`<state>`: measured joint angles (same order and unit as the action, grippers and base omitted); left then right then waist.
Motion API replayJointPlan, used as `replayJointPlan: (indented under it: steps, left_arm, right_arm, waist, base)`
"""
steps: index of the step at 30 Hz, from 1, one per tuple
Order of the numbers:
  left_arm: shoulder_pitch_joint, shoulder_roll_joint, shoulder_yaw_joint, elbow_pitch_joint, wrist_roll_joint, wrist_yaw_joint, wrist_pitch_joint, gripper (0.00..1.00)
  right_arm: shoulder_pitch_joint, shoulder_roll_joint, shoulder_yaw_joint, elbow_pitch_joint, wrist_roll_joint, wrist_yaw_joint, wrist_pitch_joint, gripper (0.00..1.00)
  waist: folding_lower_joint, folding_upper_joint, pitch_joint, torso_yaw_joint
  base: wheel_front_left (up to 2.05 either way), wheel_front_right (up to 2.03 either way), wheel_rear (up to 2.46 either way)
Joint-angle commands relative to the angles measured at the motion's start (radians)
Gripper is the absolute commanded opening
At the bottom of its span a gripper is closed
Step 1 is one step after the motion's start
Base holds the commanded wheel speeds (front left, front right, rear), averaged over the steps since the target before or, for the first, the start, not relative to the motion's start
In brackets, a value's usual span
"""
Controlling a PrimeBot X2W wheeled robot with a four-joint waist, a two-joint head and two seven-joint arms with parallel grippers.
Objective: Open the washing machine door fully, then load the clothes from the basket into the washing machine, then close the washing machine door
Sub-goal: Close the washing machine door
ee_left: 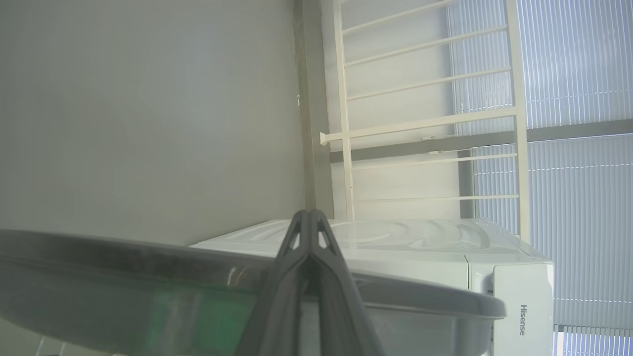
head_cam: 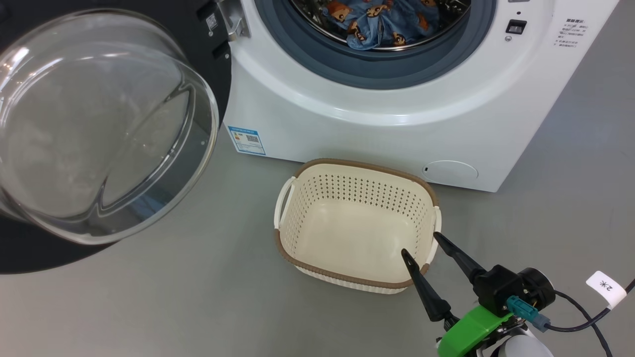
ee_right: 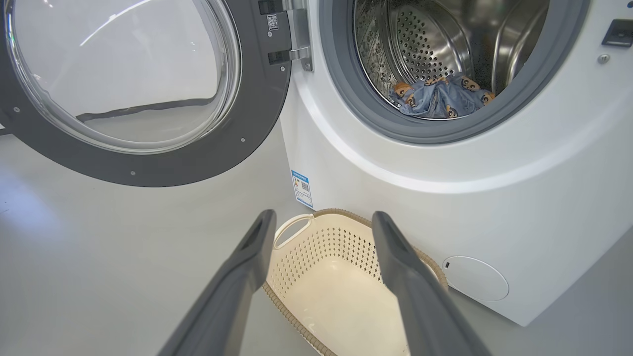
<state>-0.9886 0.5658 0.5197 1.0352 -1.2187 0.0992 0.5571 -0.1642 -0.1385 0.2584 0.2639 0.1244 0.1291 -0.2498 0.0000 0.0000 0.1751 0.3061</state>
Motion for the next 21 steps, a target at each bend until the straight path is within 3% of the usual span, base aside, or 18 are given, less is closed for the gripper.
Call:
replayJointPlan:
  steps: [1,21]
  left_arm:
    - [-0.016,0.059,-0.001,-0.015,-0.006,-0.012,0.025,0.00]
    - [0.001,0.035,-0.064,-0.016,0.006,-0.055,0.155,0.00]
  right_arm:
    - [-0.019,0.002,0.021,-0.020,-0.002,0.002,-0.012,1.00]
    - [-0.006,0.003,0.032,-0.015,0.007,0.002,-0.012,1.00]
  waist:
    - [0.0000,0.0000,-0.004,0.003]
    - [0.0000,0.0000,-0.038,0.003]
  base:
    - [0.00,0.00,0.00]
    - [0.00,0.00,0.00]
